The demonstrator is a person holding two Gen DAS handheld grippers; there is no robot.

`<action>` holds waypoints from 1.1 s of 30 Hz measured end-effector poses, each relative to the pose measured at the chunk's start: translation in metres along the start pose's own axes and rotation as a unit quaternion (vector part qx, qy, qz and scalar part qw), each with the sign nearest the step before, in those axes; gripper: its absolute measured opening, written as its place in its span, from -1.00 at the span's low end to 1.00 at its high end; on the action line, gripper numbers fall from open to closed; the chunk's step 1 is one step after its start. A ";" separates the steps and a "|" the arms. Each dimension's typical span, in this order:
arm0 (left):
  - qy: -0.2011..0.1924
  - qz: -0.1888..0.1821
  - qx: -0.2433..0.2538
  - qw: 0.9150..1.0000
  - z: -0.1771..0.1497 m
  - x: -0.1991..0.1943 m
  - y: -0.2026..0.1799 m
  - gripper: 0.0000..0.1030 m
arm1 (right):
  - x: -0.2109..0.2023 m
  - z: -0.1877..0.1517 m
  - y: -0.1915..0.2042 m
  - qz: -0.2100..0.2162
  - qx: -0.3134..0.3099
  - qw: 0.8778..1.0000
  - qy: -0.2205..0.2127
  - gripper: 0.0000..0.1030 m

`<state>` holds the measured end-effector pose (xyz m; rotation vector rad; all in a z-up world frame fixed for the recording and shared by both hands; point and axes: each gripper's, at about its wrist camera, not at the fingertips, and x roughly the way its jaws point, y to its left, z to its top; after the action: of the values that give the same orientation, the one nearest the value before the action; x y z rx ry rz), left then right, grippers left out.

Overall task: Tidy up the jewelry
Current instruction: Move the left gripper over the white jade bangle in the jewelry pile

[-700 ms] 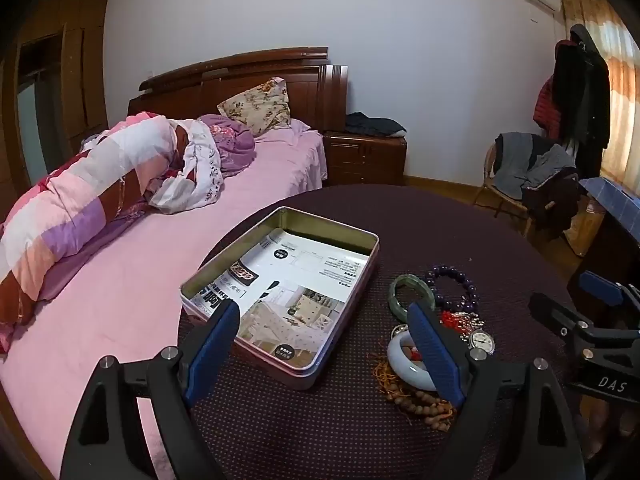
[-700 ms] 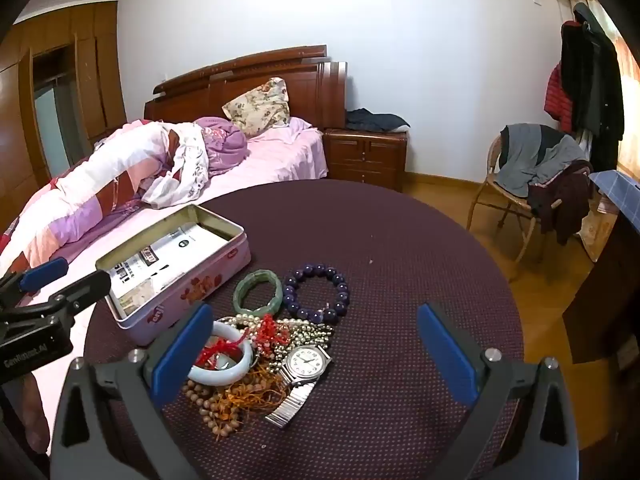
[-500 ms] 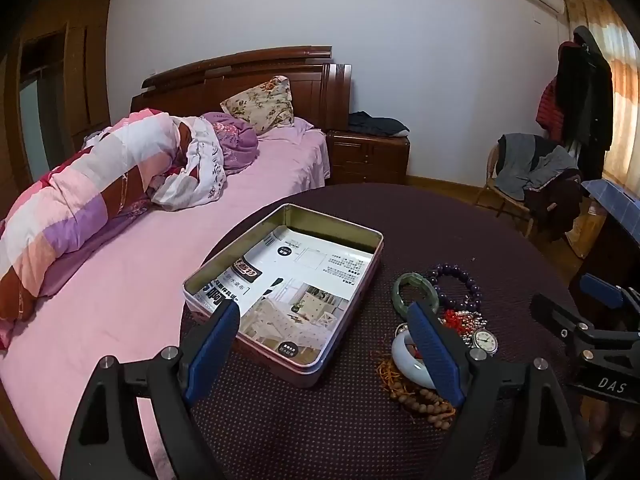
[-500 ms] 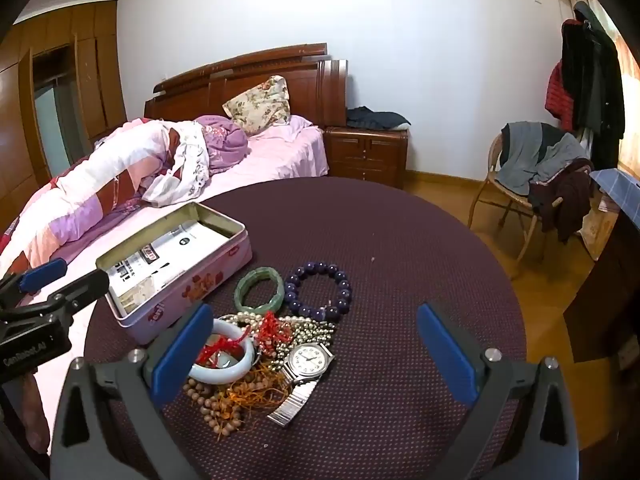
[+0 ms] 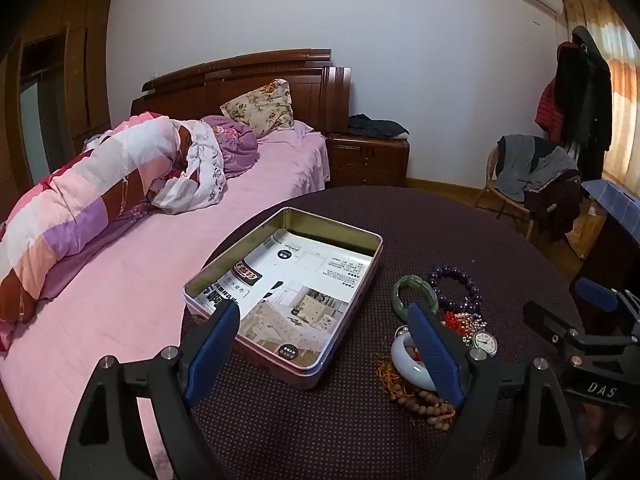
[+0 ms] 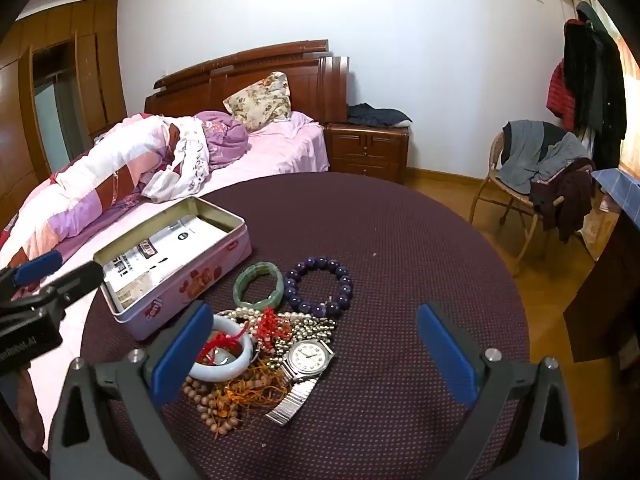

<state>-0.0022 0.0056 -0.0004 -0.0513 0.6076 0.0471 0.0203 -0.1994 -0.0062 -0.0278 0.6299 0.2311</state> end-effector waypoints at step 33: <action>0.005 -0.021 0.027 0.999 -0.003 0.003 -0.019 0.66 | 0.008 0.002 -0.002 0.001 -0.002 1.000 0.003 1.00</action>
<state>0.0000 -0.0134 -0.0037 -0.0120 0.6181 -0.0093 0.0285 -0.1999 -0.0095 -0.0323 0.6360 0.2335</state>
